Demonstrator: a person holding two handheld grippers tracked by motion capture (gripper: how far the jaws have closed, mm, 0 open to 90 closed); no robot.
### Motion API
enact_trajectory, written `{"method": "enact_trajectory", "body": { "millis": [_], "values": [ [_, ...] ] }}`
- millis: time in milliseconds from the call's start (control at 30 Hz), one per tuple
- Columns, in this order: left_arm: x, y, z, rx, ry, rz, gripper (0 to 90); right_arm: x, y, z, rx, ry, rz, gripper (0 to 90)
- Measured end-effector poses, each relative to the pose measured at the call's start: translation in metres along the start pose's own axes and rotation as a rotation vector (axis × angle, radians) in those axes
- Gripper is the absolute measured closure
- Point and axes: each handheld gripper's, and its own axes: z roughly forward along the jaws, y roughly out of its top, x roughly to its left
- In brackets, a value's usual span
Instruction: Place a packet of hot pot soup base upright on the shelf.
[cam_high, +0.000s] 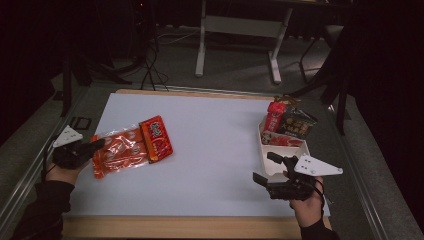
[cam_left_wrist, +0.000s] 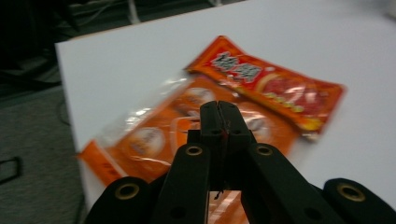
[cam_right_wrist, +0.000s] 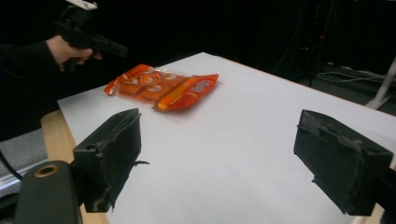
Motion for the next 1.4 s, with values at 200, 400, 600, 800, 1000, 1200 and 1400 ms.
{"method": "enact_trajectory", "body": {
  "millis": [200, 400, 600, 800, 1000, 1200, 1400],
  "values": [
    [0.02, -0.003, 0.022, 0.051, 0.053, -0.012, 90.0, 0.0, -0.001, 0.003, 0.003, 0.009, -0.002, 15.0],
    [0.039, -0.006, 0.042, 0.088, 0.08, -0.036, 90.0, 0.001, -0.001, 0.003, -0.001, 0.016, -0.007, 15.0],
    [0.054, -0.01, 0.06, 0.095, 0.079, -0.063, 90.0, 0.0, -0.003, 0.006, 0.009, 0.017, -0.004, 15.1],
    [0.061, -0.014, 0.074, 0.126, 0.099, -0.06, 90.0, -0.001, -0.004, 0.009, 0.016, 0.02, 0.005, 15.2],
    [0.063, -0.011, 0.087, 0.165, 0.125, -0.031, 90.0, -0.001, -0.004, 0.009, 0.019, 0.017, 0.004, 15.2],
    [0.063, -0.008, 0.089, 0.212, 0.108, -0.025, 90.0, -0.001, -0.005, 0.009, 0.023, 0.019, 0.003, 15.2],
    [0.055, -0.011, 0.084, 0.221, 0.087, 0.0, 90.0, -0.003, -0.005, 0.007, 0.016, 0.02, 0.016, 15.2]
  ]
}}
